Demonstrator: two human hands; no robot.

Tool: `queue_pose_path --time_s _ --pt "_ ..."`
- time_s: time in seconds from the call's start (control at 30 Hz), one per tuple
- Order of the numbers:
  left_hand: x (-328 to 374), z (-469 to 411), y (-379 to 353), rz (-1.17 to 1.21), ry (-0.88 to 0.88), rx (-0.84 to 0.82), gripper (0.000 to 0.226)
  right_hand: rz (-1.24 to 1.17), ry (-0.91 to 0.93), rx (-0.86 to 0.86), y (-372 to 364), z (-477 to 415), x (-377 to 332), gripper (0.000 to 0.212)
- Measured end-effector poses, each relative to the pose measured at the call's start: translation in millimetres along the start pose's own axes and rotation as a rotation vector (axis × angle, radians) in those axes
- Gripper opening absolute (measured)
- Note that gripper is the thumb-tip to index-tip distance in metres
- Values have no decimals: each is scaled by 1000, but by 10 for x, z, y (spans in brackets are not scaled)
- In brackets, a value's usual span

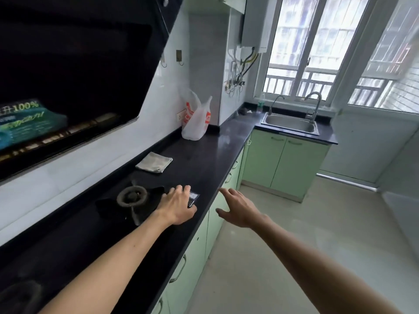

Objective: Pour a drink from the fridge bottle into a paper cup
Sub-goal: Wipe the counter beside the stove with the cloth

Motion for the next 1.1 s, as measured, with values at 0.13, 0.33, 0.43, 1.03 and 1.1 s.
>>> queue_pose_path --time_s 0.13,0.33,0.43,1.03,1.1 --pt "-29 -472 34 -9 -22 -19 61 6 -33 4 63 -334 176 70" --pt "-51 -1076 55 -7 -56 -30 60 23 -93 4 150 -815 478 69" --pt "-44 -1305 35 -14 -73 -33 61 19 -106 8 185 -1007 600 69" --pt "781 -2855 -324 -20 -64 -87 63 -47 -116 -21 294 -1986 2117 67" --pt "949 -3062 -348 -26 -52 -92 62 -56 -125 -32 364 -2087 2395 66"
Point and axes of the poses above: each hand's wrist, its own z-axis away from the middle knuckle, its own y-axis out of the back of the hand, x = y × z, the point moved 6 cm from there along -z, towards the middle knuckle
